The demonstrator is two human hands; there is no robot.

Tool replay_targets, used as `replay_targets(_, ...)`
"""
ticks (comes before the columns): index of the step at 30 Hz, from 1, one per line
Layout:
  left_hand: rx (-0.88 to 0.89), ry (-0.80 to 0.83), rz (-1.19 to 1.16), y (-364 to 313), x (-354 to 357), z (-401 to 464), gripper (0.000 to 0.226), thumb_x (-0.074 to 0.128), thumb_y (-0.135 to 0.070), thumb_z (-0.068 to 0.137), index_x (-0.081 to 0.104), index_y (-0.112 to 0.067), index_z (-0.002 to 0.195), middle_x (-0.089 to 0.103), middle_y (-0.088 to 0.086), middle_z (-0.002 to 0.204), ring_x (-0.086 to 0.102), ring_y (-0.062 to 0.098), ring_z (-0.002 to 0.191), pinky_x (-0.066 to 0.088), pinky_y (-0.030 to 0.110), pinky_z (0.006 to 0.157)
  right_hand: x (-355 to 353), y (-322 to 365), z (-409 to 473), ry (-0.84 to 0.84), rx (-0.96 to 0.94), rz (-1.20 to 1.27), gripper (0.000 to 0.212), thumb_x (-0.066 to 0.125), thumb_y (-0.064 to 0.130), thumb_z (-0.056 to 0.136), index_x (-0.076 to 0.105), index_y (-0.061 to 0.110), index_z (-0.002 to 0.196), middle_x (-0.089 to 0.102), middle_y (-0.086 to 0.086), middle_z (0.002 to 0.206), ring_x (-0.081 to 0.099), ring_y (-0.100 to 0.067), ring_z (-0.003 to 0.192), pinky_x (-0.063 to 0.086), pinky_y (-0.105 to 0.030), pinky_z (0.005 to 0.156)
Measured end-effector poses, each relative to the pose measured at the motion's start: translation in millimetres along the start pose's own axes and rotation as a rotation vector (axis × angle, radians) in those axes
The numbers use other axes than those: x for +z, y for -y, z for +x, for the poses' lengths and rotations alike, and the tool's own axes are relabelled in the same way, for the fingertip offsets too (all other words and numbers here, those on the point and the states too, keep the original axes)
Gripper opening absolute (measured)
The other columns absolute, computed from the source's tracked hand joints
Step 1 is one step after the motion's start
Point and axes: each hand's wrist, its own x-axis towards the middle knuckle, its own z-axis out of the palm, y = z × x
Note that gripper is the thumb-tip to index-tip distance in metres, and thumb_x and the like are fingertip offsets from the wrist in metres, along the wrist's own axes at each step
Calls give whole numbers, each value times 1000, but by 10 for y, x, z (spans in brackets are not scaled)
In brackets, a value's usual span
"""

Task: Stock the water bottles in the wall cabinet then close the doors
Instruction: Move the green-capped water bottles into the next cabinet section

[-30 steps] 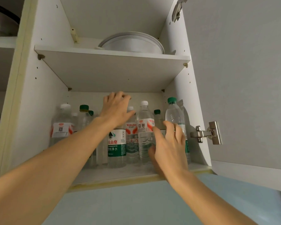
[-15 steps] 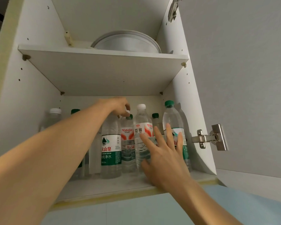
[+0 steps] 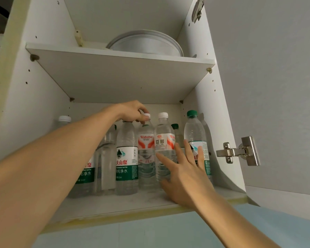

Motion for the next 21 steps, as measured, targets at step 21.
replay_targets(21, 124, -100, 145, -6, 45, -344, 65, 67, -58, 88, 50, -27, 142, 59, 3, 131, 57, 18, 112, 49, 43, 98, -35, -6, -29, -72, 39, -14, 73, 56, 49, 96, 19, 41, 159, -9, -4, 170, -21, -29, 154, -17, -63, 117)
